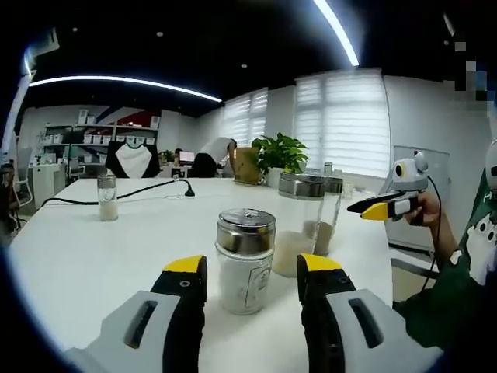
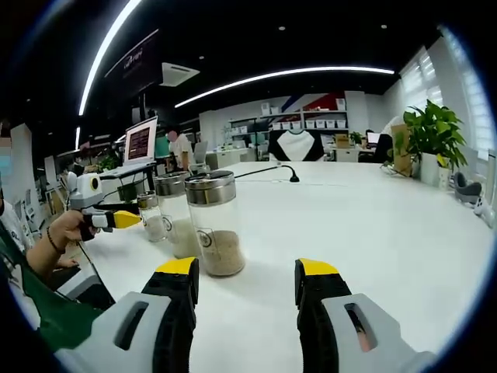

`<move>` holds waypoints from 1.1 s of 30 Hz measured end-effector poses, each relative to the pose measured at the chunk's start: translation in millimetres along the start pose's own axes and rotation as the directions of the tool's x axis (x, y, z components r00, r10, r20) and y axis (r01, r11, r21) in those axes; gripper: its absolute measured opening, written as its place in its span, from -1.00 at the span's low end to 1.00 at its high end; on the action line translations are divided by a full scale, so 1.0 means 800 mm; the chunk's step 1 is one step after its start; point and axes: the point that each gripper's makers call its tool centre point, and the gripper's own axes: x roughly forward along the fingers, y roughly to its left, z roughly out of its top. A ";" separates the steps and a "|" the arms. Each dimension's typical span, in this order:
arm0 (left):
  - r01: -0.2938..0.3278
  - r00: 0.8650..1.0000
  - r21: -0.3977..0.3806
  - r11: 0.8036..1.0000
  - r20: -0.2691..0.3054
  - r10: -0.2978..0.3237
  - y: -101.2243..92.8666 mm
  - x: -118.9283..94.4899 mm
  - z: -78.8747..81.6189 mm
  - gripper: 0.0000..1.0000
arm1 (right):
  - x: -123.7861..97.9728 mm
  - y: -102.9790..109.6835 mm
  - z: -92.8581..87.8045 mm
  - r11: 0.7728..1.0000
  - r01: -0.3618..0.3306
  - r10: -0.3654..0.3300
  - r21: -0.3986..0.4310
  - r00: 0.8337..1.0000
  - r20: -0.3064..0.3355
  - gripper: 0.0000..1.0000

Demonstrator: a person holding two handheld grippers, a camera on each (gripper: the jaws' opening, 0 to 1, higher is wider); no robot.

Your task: Rotate the seasoning bottle until the label or dispensing opening points toward the visible target arrow and the bottle remains upright within the marked orientation range

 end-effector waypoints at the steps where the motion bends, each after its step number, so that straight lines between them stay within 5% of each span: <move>1: -0.005 1.000 -0.003 1.000 0.001 0.005 0.000 -0.003 0.000 -0.03 | 0.000 0.000 0.000 1.000 0.000 0.000 0.000 1.000 0.000 -0.01; 33: -0.194 0.981 0.042 0.980 0.024 0.193 0.031 -0.072 0.009 -0.04 | -0.003 0.005 0.003 1.000 0.001 -0.001 -0.015 1.000 0.000 -0.01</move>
